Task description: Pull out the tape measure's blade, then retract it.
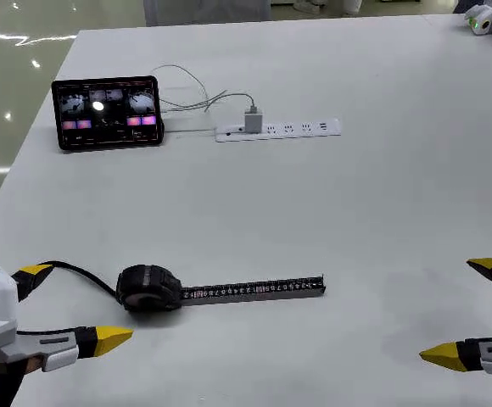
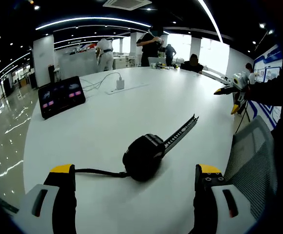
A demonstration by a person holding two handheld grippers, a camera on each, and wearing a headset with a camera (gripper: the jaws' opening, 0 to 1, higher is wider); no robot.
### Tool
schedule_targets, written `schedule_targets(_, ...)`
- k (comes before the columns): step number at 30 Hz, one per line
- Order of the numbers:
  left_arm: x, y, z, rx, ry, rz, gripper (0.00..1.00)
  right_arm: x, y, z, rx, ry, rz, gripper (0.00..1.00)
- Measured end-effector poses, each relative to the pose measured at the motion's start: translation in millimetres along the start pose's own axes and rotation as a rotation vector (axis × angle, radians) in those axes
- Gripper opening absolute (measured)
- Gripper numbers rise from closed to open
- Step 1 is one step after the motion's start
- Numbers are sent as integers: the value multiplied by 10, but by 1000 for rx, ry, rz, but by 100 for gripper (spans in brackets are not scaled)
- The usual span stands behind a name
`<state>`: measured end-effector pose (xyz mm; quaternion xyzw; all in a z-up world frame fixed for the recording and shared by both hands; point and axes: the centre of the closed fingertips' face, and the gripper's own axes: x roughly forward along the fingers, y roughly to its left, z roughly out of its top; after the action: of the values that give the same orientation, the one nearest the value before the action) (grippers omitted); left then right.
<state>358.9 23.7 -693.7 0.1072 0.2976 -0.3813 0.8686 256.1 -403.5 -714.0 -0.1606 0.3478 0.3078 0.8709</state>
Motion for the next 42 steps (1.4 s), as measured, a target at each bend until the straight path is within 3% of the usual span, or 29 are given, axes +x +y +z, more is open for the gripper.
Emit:
schedule_targets(11,130,-157,127,-12,-12,-23,99,108,11,160,-46,10,41,99)
schedule_targets(18,208,-156,157,-30,-7,-2,99,178,10,254,-75,17,66,99)
schedule_targets(24,267,-122,186,-21,0,52,99,236,6,343,-97,23,86,99)
schedule_targets(32,301,-79,226,-59,-29,91,99,308,23,508,-99,8,118,99)
schedule_targets(42,369,-19,203,-102,-25,162,99,416,43,570,-161,31,154,99)
